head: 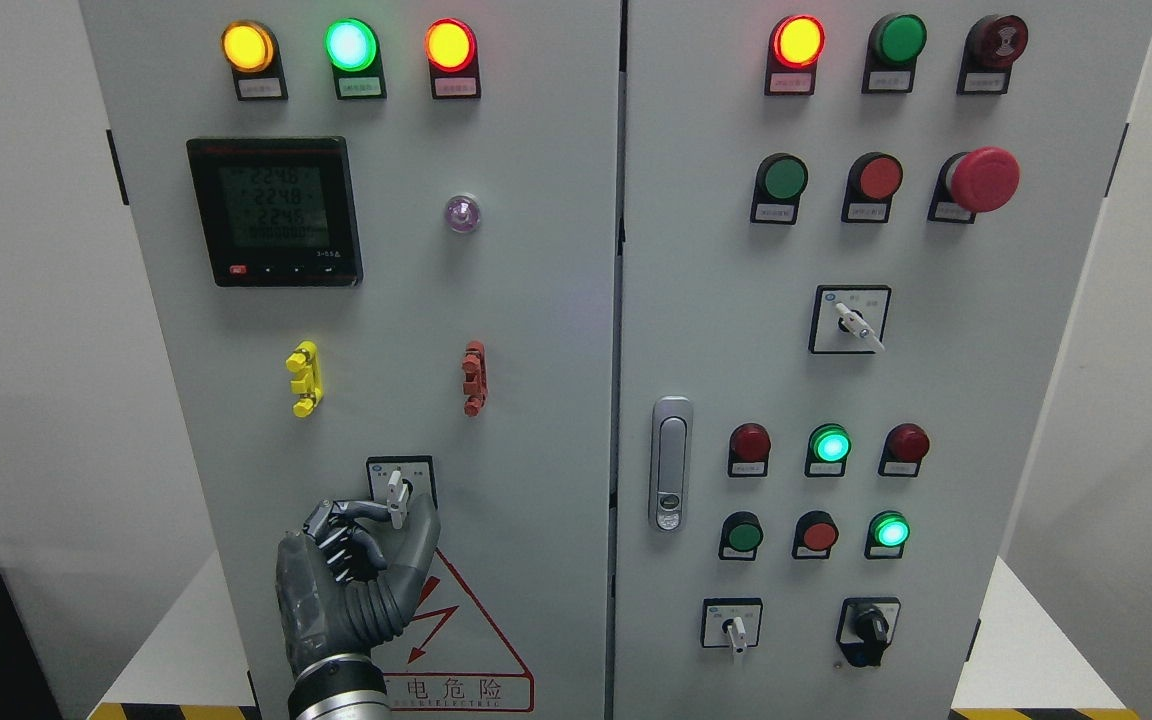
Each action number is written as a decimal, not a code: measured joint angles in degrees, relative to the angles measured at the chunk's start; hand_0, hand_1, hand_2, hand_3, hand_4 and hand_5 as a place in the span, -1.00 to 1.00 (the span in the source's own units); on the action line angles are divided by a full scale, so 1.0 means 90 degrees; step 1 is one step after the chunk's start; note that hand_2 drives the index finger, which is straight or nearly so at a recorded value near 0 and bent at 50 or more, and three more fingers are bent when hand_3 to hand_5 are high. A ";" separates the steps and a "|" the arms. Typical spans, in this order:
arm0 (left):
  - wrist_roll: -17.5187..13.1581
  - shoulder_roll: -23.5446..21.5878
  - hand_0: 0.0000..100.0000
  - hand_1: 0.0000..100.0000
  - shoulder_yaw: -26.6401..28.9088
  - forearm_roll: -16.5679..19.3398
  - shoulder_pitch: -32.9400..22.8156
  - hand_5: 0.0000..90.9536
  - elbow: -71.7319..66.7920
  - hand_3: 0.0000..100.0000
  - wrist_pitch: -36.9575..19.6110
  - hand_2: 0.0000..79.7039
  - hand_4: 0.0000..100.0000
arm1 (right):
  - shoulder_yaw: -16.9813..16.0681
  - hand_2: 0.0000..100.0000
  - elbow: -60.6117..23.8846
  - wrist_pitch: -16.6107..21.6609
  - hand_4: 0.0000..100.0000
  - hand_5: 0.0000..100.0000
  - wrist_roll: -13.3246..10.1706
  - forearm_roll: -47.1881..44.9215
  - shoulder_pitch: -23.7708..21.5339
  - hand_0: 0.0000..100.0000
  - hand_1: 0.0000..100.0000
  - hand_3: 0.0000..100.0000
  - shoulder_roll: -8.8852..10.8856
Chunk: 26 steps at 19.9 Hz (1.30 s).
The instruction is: Turn on light switch 1
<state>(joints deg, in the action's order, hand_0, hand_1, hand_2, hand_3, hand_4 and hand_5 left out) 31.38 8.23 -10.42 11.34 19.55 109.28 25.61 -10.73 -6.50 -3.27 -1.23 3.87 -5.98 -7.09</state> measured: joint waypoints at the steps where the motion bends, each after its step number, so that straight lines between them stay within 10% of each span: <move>1: 0.0000 0.0000 -0.59 0.55 0.0001 0.0000 0.0000 0.94 0.0009 1.00 0.0005 0.56 1.00 | 0.0000 -1.00 0.0000 0.0000 -1.00 -1.00 0.0001 0.0000 0.0000 -1.00 -1.00 -1.00 0.0000; 26: 0.0000 0.0003 -0.57 0.36 0.0013 -0.0004 0.0009 0.94 0.0070 1.00 0.0063 0.58 1.00 | 0.0000 -1.00 0.0000 0.0000 -1.00 -1.00 0.0003 0.0000 0.0000 -1.00 -1.00 -1.00 -0.0001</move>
<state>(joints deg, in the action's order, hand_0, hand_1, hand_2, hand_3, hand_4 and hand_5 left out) 31.38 8.26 -10.31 11.30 19.63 109.90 26.18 -10.73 -6.50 -3.26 -1.20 3.87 -5.98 -7.11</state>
